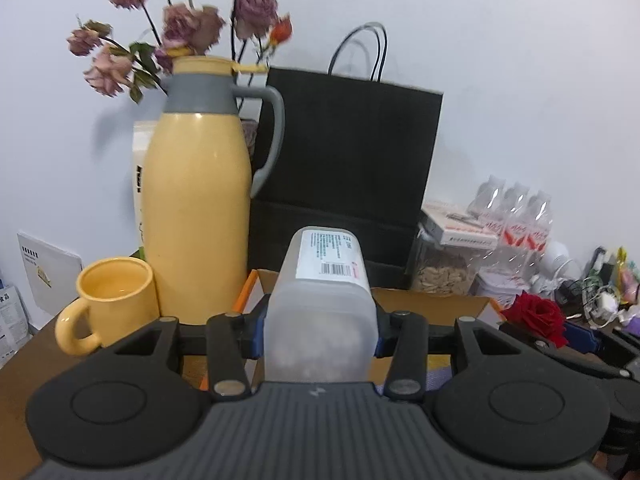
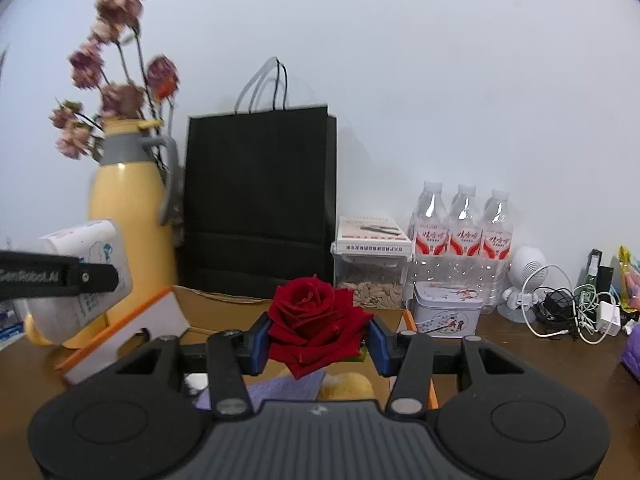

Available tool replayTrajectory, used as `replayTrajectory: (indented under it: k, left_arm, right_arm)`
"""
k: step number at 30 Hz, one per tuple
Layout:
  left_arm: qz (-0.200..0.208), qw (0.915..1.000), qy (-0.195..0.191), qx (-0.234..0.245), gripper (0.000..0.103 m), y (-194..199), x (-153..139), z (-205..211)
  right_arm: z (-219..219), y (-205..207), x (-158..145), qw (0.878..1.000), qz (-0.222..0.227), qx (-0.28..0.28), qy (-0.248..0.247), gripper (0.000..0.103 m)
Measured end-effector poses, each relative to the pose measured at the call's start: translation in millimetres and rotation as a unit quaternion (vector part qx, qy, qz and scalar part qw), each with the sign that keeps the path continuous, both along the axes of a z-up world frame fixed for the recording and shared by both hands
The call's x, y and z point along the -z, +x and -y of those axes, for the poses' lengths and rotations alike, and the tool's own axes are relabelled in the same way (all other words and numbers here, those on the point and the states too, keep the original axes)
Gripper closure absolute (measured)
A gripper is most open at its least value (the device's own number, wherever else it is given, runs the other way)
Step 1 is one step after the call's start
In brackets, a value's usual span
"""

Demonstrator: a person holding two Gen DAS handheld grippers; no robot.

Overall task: Organize objects
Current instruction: 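Carry the pill bottle and rose into the box and open both grippers, then withdraw both grippers up from the box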

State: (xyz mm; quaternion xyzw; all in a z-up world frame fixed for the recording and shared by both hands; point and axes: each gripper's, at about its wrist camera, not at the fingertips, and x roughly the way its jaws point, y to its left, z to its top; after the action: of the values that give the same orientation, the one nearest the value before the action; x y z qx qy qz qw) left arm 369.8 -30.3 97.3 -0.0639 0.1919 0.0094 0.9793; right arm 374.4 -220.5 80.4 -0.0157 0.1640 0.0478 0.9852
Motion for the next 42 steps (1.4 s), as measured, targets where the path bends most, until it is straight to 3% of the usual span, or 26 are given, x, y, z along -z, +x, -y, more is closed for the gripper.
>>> replayTrajectory:
  k: [7,15,17,18,19,20,21,22,32,42]
  left_arm:
    - [-0.03,0.9995,0.015,-0.001,0.058,37,16,5]
    - [-0.042,0.9988,0.025,0.004,0.057,48,31,9]
    - [-0.041,0.9987,0.03,0.01,0.047,48,33,10]
    - [-0.039,0.9987,0.033,0.009,0.022,48,33,11]
    - [-0.036,0.9987,0.035,0.007,0.008,48,33,12]
    - [-0.025,0.9989,0.039,0.002,0.0,46,32,12]
    - [-0.016,0.999,0.042,-0.006,0.0,44,32,12]
    - [-0.016,0.9989,0.043,-0.009,0.0,44,31,13]
    - [-0.027,0.9989,0.038,-0.007,0.0,46,30,11]
    - [-0.009,0.9996,0.026,0.008,0.0,29,16,11]
  right_arm:
    - [11,54,14,0.998,-0.052,0.014,0.011,0.056]
    - [16,68,29,0.997,-0.077,0.009,0.014,0.056]
    - [14,68,31,0.997,-0.08,0.01,0.009,0.054]
    - [13,68,31,0.997,-0.083,0.01,0.006,0.049]
    - [13,68,31,0.996,-0.085,0.009,0.003,0.042]
    - [13,68,31,0.996,-0.087,0.008,0.002,0.021]
    - [14,67,31,0.996,-0.085,0.008,0.001,0.004]
    - [14,67,31,0.997,-0.081,0.007,0.001,0.001]
    - [14,65,29,0.997,-0.078,0.007,-0.001,0.0]
    - [10,45,21,0.998,-0.058,0.002,-0.013,0.0]
